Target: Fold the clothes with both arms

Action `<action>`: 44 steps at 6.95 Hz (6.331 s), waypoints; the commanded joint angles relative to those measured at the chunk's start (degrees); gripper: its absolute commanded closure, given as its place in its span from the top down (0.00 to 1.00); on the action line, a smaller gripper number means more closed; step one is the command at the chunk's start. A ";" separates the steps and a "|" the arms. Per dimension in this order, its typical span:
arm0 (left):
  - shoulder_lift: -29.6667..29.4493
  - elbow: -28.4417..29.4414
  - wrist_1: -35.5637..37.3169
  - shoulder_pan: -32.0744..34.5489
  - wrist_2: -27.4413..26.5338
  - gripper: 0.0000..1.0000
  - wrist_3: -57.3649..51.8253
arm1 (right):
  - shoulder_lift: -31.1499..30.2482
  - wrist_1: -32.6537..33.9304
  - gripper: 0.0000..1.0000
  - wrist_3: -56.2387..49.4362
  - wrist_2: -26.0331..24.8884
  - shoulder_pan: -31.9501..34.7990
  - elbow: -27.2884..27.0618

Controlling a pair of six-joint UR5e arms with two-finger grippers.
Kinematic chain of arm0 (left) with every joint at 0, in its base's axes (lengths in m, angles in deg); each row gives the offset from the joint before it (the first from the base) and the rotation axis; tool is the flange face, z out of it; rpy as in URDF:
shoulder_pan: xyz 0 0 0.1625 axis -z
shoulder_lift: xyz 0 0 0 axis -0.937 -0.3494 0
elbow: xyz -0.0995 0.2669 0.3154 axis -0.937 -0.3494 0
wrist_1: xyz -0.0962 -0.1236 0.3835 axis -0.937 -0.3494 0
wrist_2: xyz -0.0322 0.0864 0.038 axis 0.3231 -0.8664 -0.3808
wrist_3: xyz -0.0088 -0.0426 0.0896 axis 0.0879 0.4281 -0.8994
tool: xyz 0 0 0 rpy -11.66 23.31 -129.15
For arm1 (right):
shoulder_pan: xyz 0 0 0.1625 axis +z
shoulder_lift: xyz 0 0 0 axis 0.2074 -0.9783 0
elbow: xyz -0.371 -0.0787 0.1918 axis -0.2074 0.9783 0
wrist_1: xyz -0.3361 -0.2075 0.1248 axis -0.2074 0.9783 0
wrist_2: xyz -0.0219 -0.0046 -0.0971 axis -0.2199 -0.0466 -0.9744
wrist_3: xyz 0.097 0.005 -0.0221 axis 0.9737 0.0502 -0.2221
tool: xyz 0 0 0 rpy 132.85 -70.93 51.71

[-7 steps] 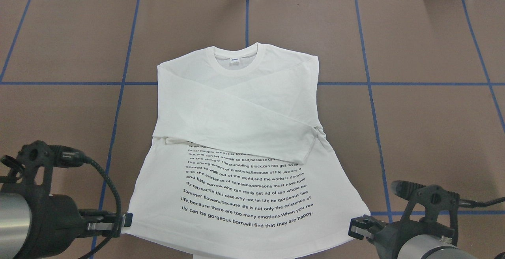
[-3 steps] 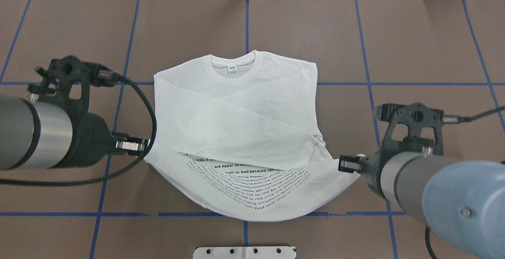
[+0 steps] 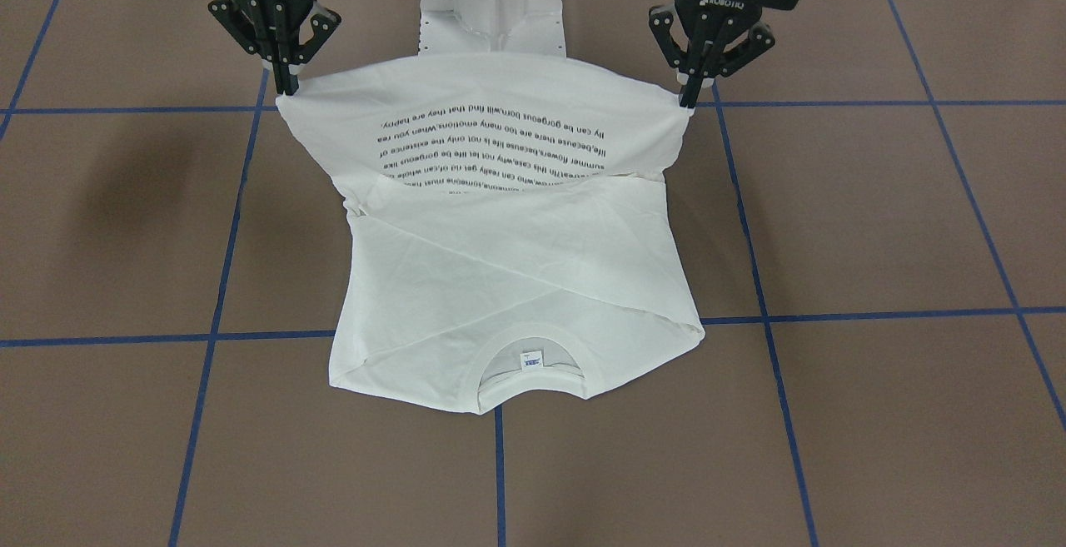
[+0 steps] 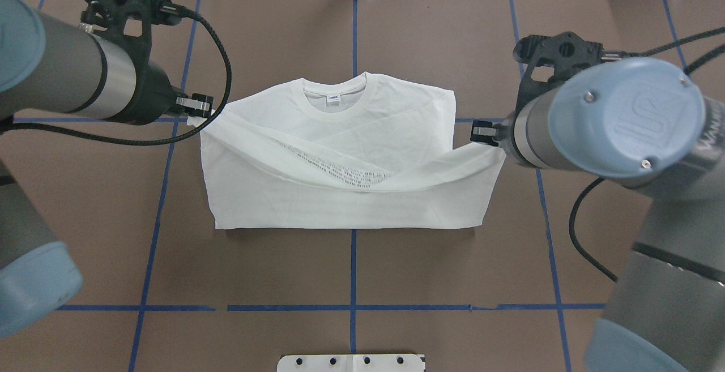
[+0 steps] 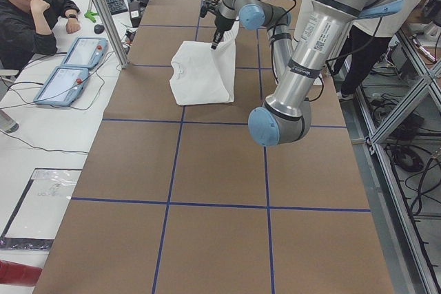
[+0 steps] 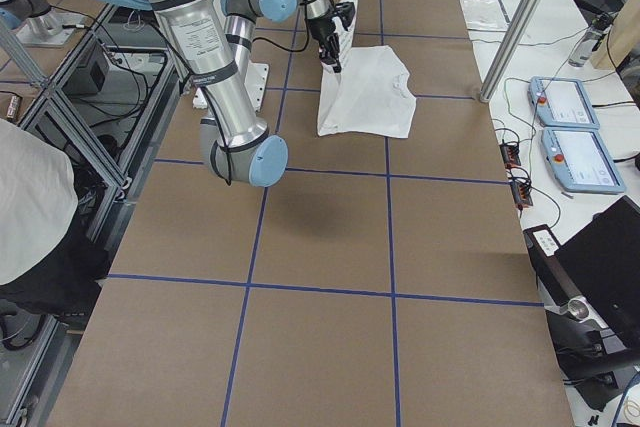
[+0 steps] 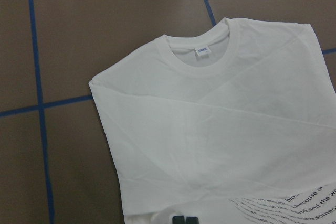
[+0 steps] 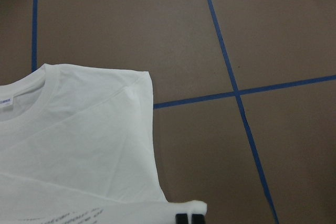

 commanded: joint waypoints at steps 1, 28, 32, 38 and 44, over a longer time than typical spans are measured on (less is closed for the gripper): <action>-0.20 14.87 -13.42 2.74 -2.41 0.00 -0.78 | 0.89 -14.27 0.00 -2.73 0.81 4.93 14.98; 19.75 23.21 -54.09 -17.56 -7.88 0.00 16.36 | 4.85 -37.97 1.00 -10.31 2.57 8.29 41.33; 21.42 23.46 -53.30 -10.40 -7.53 0.00 3.43 | 4.77 -37.97 1.00 -10.49 2.57 8.29 41.51; -11.30 67.34 -54.26 9.06 -7.87 0.00 -13.17 | 5.12 -38.06 1.00 -9.96 2.40 7.85 41.51; -10.07 64.90 -58.92 11.53 -4.19 1.00 -17.22 | 20.45 -45.32 0.98 2.41 -0.75 4.96 60.59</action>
